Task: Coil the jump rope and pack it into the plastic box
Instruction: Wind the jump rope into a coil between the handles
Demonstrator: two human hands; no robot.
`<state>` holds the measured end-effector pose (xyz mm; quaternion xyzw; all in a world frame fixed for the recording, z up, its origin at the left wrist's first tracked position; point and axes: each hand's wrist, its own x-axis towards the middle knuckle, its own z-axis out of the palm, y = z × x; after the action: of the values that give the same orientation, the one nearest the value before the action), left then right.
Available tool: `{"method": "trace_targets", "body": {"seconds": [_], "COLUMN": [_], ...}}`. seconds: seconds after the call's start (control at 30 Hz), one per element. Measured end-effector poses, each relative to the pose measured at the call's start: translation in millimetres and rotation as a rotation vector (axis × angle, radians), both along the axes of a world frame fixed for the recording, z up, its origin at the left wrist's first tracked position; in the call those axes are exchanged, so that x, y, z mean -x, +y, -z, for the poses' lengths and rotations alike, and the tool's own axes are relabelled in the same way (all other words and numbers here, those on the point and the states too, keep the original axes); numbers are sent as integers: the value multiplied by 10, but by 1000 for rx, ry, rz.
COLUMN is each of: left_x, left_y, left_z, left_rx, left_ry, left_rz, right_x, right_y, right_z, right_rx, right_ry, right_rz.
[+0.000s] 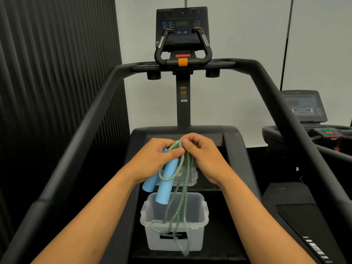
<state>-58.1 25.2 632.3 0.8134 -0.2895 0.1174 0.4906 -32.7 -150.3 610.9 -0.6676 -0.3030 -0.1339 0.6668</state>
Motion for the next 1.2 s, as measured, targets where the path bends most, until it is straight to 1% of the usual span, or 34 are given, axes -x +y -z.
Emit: {"method": "trace_targets", "body": {"seconds": [0.07,0.23,0.3,0.43,0.53,0.6,0.67,0.77,0.83,0.93,1.0,1.1,1.13,1.2], "left_x": [7,3,19,63,72,63,66,66,52,32,25,-13,-27,-64], "left_y": [13,44,48,-21,-12,25,30,-34,-73,-94,-102,-85,-76,-57], "left_z": [-2,27,44,53,54,60,45,4,-6,-10,-10,-16,-22,-36], "left_rx": [25,165,267,439,476,422,371,344,320,300,283,283,277,244], "left_ry": [0,29,99,257,265,201,137,82,53,32,5,-9,-11,-32], "left_rz": [-1,-42,-3,78,125,140,104,37,0,-30,-44,-53,-53,-73], "right_x": [-38,-89,-94,-99,-105,-122,-146,-141,-143,-117,-74,7,19,34], "right_y": [6,-51,-60,-7,-23,-73,-98,-38,20,69,76,83,84,83], "right_z": [10,-19,-17,7,-12,-17,3,40,55,56,35,10,12,15], "right_rx": [-70,-367,-405,-412,-484,-511,-447,-240,-122,-22,-24,-83,-61,12], "right_ry": [43,103,121,119,160,169,146,103,85,71,65,118,124,129], "right_rz": [5,18,51,119,216,285,325,355,342,314,224,-79,-130,-156]}}
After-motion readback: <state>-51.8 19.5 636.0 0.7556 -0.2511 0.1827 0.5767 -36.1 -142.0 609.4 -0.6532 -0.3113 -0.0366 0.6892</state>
